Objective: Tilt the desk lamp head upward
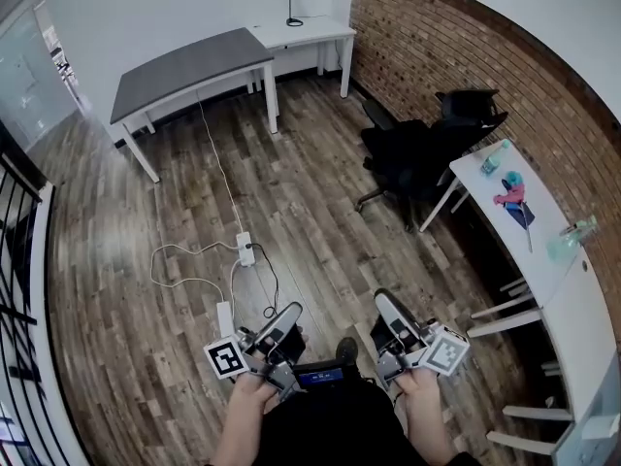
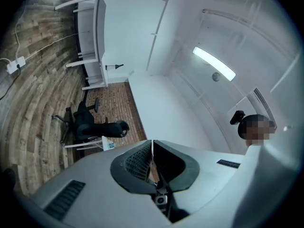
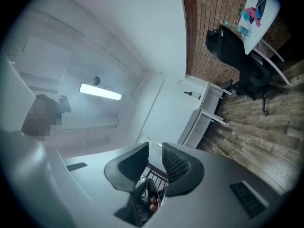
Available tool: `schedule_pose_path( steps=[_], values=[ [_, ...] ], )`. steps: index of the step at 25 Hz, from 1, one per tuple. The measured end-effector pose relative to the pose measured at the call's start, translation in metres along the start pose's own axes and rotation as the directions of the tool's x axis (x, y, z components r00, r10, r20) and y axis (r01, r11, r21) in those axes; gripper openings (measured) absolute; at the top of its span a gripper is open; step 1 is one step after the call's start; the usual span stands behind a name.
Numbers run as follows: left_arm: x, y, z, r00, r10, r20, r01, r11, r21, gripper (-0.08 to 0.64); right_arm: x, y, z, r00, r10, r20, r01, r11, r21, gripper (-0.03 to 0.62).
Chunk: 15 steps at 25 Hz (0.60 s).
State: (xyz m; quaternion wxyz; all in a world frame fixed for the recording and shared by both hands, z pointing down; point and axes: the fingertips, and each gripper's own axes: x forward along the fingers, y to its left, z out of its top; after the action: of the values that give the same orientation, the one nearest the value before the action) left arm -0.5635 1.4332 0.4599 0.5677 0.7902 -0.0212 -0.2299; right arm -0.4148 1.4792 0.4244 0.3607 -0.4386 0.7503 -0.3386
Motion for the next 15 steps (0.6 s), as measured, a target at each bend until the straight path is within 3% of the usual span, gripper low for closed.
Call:
schedule_pose_path(
  steps=[9, 15],
  values=[
    [0.111, 0.025, 0.013, 0.999, 0.026, -0.027, -0.024, 0.998, 0.06, 0.018, 0.025, -0.055, 0.09, 0.997, 0.076, -0.015, -0.075, 0.996, 0.045, 0.077],
    [0.154, 0.049, 0.016, 0.997, 0.057, -0.052, -0.054, 0.997, 0.052, 0.018, 0.033, -0.086, 0.118, 0.996, 0.091, -0.01, -0.09, 0.992, 0.088, 0.075]
  ],
)
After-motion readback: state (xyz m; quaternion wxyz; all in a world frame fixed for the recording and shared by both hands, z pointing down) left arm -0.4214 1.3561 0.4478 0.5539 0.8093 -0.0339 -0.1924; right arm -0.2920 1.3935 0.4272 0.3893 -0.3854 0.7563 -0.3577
